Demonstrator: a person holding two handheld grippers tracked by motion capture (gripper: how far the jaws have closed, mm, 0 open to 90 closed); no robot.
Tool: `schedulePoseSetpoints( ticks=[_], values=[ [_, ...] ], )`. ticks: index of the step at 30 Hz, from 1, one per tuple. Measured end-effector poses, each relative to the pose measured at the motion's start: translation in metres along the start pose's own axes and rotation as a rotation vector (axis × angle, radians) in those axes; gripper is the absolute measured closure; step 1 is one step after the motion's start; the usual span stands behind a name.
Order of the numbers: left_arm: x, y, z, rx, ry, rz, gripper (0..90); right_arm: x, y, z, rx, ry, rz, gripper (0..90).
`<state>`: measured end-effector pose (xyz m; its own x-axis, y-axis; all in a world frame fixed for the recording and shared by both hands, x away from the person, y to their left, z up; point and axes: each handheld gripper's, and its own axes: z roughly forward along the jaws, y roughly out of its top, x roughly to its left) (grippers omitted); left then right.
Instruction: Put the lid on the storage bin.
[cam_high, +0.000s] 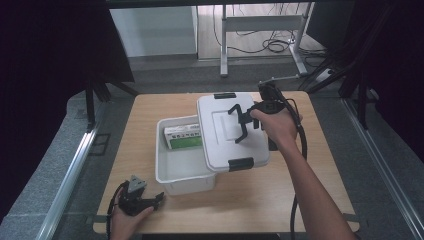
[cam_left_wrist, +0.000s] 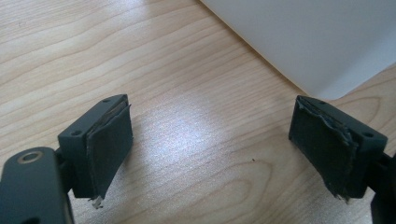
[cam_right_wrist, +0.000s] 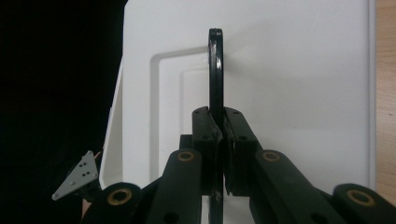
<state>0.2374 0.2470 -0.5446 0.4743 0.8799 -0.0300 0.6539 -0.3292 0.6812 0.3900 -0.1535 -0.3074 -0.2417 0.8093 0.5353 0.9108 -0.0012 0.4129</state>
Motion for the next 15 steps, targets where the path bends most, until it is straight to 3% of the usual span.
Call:
schedulePoseSetpoints(
  ticks=[15],
  values=[
    [0.0, 0.0, 0.0, -0.002, 0.0, -0.001, 13.5, 0.034, 0.005, 0.018, 0.022, 0.007, -0.012, 84.9]
  ],
)
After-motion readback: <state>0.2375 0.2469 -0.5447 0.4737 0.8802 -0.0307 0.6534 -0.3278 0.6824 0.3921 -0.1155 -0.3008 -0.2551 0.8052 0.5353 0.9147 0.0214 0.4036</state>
